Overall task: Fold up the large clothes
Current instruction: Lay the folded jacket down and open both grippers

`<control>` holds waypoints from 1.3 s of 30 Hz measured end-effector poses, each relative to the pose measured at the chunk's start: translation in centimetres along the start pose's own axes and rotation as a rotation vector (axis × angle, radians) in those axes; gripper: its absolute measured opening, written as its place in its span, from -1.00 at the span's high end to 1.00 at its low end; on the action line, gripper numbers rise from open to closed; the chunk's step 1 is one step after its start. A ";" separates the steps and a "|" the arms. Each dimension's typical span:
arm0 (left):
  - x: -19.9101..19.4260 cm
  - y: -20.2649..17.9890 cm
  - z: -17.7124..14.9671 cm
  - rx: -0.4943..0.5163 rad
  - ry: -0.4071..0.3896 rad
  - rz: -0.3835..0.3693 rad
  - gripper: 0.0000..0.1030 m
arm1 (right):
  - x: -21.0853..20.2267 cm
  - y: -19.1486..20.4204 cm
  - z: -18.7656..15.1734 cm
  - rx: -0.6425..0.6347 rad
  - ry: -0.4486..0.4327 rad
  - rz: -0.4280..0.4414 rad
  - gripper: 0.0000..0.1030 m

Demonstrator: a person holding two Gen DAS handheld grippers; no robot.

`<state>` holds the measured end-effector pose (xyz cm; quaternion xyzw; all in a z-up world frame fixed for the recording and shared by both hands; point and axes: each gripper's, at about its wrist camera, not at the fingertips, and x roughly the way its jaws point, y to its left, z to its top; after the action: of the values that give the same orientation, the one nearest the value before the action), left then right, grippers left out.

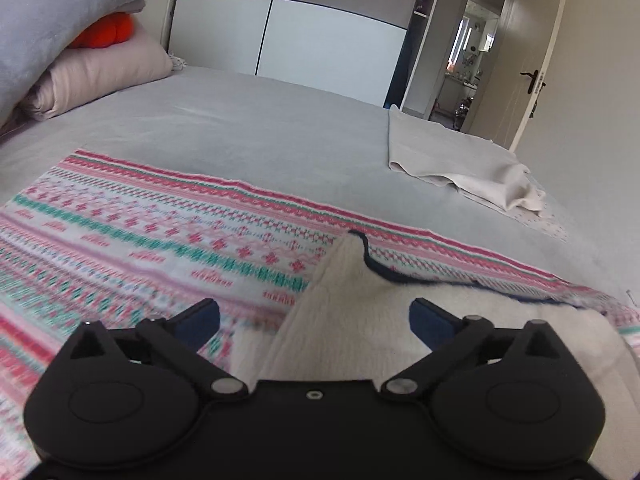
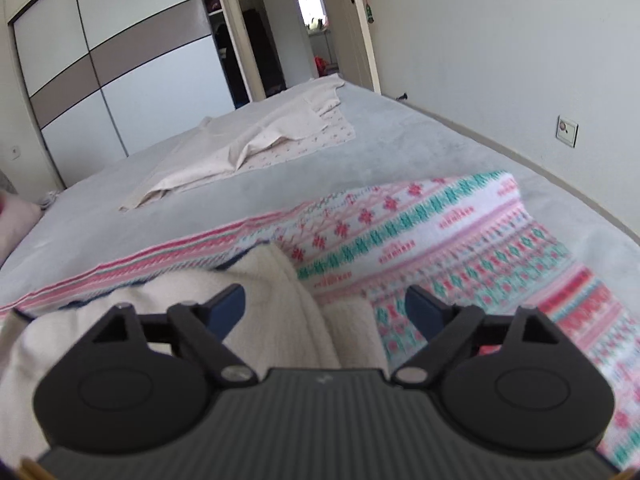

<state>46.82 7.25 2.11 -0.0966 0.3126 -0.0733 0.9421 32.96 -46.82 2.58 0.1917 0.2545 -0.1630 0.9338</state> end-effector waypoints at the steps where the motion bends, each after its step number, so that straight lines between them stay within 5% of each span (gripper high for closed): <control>1: -1.1 0.2 -0.3 -0.001 0.004 -0.002 -1.00 | -1.1 -0.1 -0.3 0.000 0.010 0.006 -0.75; 10: -10.0 4.2 -5.1 -0.083 0.102 -0.020 -1.00 | -9.7 -1.7 -5.7 0.108 0.052 0.072 -0.91; 15: -13.0 7.3 -8.9 -0.360 0.219 -0.176 -1.00 | -11.4 -2.4 -8.4 0.222 0.094 0.095 -0.91; 19: -12.7 7.5 -12.3 -0.578 0.263 -0.383 -1.00 | -11.6 -1.7 -9.8 0.293 0.129 0.138 -0.91; 26: -8.3 7.2 -14.6 -0.753 0.236 -0.374 -0.94 | -10.9 -0.4 -12.2 0.298 0.142 0.140 -0.91; 28: -7.2 7.9 -15.2 -0.821 0.221 -0.364 -0.77 | -10.3 -0.4 -12.7 0.300 0.149 0.134 -0.91; 30: -7.2 8.0 -15.1 -0.832 0.156 -0.335 -0.46 | -9.6 -0.7 -13.1 0.321 0.149 0.142 -0.91; 31: -7.3 8.1 -15.1 -0.828 0.124 -0.300 -0.06 | -9.2 -0.9 -13.2 0.336 0.148 0.150 -0.91; 32: -7.6 8.3 -15.2 -0.815 0.078 -0.272 0.08 | -8.9 -1.1 -13.3 0.349 0.145 0.158 -0.91; 35: -8.7 7.7 -15.0 -0.728 -0.030 -0.269 0.17 | -8.4 -1.7 -13.5 0.371 0.134 0.162 -0.91; 39: -9.7 4.2 -14.5 -0.438 -0.121 -0.130 0.07 | -8.6 -2.8 -13.5 0.411 0.102 0.172 -0.91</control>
<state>30.71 11.26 -4.71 -0.3227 0.2572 -0.0584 0.9090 19.26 -41.56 -4.31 0.4068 0.2455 -0.1211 0.8715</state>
